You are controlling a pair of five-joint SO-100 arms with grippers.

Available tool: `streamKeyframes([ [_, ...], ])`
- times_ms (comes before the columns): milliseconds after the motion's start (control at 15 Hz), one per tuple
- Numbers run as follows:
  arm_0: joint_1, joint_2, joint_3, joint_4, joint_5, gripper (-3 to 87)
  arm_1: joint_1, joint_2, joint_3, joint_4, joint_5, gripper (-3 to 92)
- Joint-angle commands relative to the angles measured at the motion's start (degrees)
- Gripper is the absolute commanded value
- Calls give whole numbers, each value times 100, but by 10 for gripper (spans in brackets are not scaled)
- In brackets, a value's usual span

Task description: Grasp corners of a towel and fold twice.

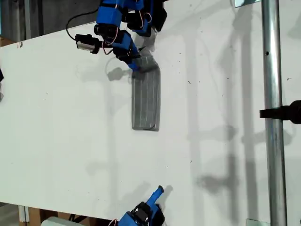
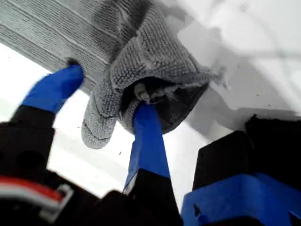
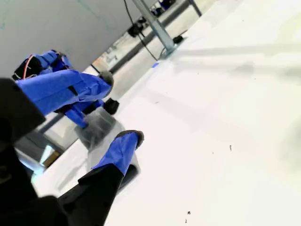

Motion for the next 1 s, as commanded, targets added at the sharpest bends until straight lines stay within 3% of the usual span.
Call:
streamKeyframes([
  [0, -18, 35, -79, -79, -79, 184, -299, 229, -35, 703, 782, 436],
  [267, -62, 35, -79, -141, -9, 184, -879, -2118, -404, 624, 1371, 461],
  [533, 123, 35, -26, -105, -220, 181, -536, -4939, -439, -721, 984, 464],
  [667, 132, 35, -53, -18, -246, 181, -211, -4605, -176, -1037, 527, 448],
  [867, 88, 35, -97, 97, -220, 183, -527, -3173, 105, -2399, -70, 314],
  [933, 114, 35, -97, 97, -264, 182, -729, -2883, 255, -3067, -26, 170],
])
